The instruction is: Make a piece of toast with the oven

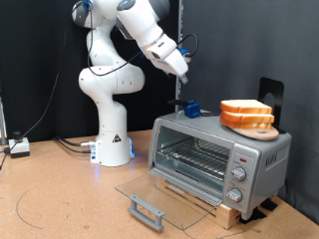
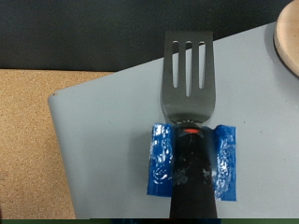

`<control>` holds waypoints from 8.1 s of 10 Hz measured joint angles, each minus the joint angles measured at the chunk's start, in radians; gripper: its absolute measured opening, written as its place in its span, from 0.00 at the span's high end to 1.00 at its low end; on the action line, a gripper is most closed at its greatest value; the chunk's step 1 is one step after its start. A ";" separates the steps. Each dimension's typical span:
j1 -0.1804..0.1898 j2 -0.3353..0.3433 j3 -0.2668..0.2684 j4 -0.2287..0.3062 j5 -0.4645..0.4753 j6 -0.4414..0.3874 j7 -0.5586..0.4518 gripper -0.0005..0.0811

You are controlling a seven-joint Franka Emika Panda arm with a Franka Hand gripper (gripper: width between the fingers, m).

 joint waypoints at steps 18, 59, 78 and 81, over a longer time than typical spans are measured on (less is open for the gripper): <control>0.029 0.153 0.237 -0.061 0.115 0.240 -0.053 0.00; 0.020 0.231 0.350 -0.065 0.239 0.305 -0.095 0.01; -0.003 0.213 0.337 -0.072 0.227 0.231 -0.099 0.42; -0.003 0.211 0.334 -0.071 0.234 0.260 -0.101 0.42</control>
